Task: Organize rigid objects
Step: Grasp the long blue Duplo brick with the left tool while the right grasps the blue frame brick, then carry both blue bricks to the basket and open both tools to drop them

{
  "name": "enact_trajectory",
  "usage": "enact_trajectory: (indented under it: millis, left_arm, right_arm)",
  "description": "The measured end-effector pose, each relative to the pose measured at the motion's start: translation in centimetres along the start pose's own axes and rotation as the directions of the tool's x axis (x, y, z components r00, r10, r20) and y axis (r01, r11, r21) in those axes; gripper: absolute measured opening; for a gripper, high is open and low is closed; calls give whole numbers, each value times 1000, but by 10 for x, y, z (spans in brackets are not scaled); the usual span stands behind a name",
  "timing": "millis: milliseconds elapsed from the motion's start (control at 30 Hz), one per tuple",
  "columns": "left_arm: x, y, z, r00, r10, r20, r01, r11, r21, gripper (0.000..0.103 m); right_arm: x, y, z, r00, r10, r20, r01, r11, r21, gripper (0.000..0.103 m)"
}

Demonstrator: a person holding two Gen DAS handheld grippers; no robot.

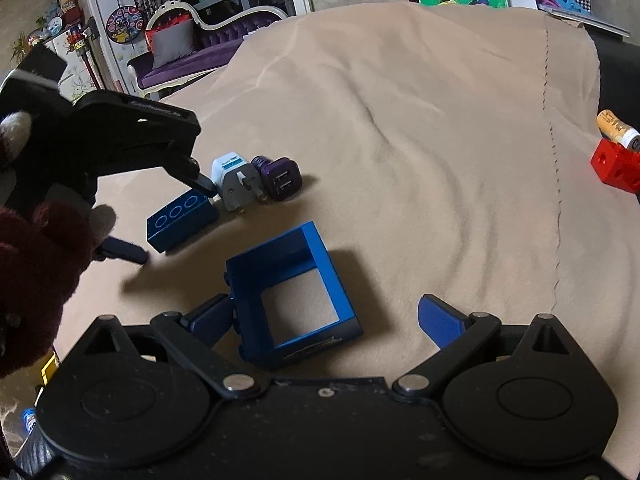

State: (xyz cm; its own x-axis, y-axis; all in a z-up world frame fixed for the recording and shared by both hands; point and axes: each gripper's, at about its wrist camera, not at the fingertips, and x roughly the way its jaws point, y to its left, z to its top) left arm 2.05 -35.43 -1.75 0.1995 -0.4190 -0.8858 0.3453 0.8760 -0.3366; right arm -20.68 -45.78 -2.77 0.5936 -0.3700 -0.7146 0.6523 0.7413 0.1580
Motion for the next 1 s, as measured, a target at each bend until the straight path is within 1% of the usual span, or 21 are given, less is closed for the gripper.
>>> enact_trajectory:
  millis: [33,67,167,300,333,500,533,567,600,633,833,933,1000]
  left_arm:
    - [-1,-1,0,1000,-8,1,8,1000,18,65]
    - [-1,-1,1,1000,-18,-3,18,999,34,63]
    - [-2,1,-1,1000,-21,-7,22,998,61,63]
    - [-4,2,-5,1000,-16,-9,17,994,108,63]
    - [-1,-6,-7,1000,-12,-11,13,993,116,63]
    - [-6,-2,-17,999,-6,-43,12,990,140,63]
    - [-9,0,-20,999,-3,-44,10,989,148,63]
    - [-11,3,-22,999,-1,-44,8,988,154,63]
    - [-13,6,-25,999,0,-46,7,987,159,63]
    - [-16,9,-27,999,1,-47,7,987,162,62]
    - [-39,33,-40,1000,5,-27,-1,987,161,62]
    - [-57,53,-46,1000,8,5,-8,989,147,62]
    - [-67,66,-49,1000,6,25,-10,991,135,62]
  right_arm:
    - [0,0,0,1000,-1,1,1,1000,-4,99]
    - [0,1,0,1000,-2,2,2,1000,-8,100]
    - [2,4,2,1000,-18,3,18,1000,-23,100]
    - [6,14,0,998,-58,14,59,994,-90,100]
    - [8,15,1,998,-65,14,66,992,-104,100]
    - [22,22,1,995,-99,-10,96,982,-161,99]
    - [23,23,0,994,-106,-6,103,980,-172,90]
    - [23,25,-1,994,-109,-2,106,977,-185,79]
    - [22,26,0,994,-105,2,104,976,-192,72]
    - [21,27,2,995,-99,1,98,977,-191,62]
    - [19,24,15,995,-81,-50,75,990,-118,62]
    - [14,20,19,996,-47,-72,43,998,-50,62]
    - [8,22,21,997,-21,-81,19,999,-26,61]
